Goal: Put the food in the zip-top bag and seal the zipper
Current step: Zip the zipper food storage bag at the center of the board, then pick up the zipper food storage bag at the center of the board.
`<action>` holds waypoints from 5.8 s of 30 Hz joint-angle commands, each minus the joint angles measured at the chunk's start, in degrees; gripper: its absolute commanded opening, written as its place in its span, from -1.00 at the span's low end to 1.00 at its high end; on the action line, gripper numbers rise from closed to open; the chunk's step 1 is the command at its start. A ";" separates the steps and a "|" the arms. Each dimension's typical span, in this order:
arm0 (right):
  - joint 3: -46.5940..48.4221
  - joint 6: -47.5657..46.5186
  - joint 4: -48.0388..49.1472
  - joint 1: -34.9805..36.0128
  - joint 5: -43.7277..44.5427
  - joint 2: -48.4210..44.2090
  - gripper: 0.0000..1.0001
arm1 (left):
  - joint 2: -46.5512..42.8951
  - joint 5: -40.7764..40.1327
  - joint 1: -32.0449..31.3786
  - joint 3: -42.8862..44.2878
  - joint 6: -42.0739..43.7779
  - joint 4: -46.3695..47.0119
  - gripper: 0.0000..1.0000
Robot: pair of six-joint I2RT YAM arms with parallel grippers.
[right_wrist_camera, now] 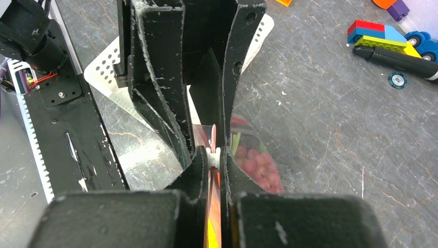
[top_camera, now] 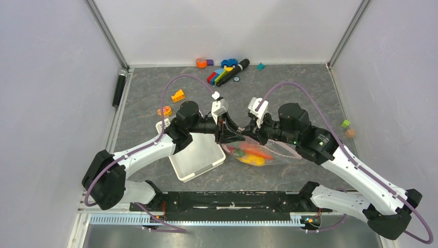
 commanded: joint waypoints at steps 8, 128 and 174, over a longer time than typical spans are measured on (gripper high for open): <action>2.20 0.61 1.08 0.14 0.81 -0.82 -1.00 | 1.88 -0.33 -0.14 2.19 -2.79 6.57 -0.96; -1.26 17.27 -28.29 0.15 35.68 -15.01 -0.80 | -2.31 -44.36 0.74 5.00 0.84 -13.13 -0.95; -18.58 4.85 5.28 0.19 11.90 -9.78 -0.94 | -5.63 -13.32 1.09 3.54 8.87 -7.12 -0.95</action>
